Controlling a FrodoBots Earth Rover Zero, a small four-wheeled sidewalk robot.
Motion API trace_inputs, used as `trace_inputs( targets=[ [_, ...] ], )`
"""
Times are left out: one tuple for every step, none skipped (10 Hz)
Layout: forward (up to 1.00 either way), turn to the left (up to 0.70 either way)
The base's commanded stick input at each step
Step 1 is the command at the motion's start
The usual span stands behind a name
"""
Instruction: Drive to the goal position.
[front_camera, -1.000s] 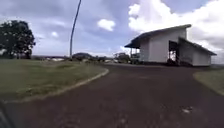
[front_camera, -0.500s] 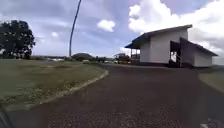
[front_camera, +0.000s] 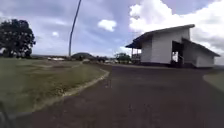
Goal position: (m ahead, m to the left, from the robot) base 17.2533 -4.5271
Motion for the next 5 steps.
trace_inputs(
  targets=[
    [0.70, 0.00],
    [0.70, 0.00],
    [0.70, 0.00],
    [0.70, 0.00],
    [0.70, 0.00]
  ],
)
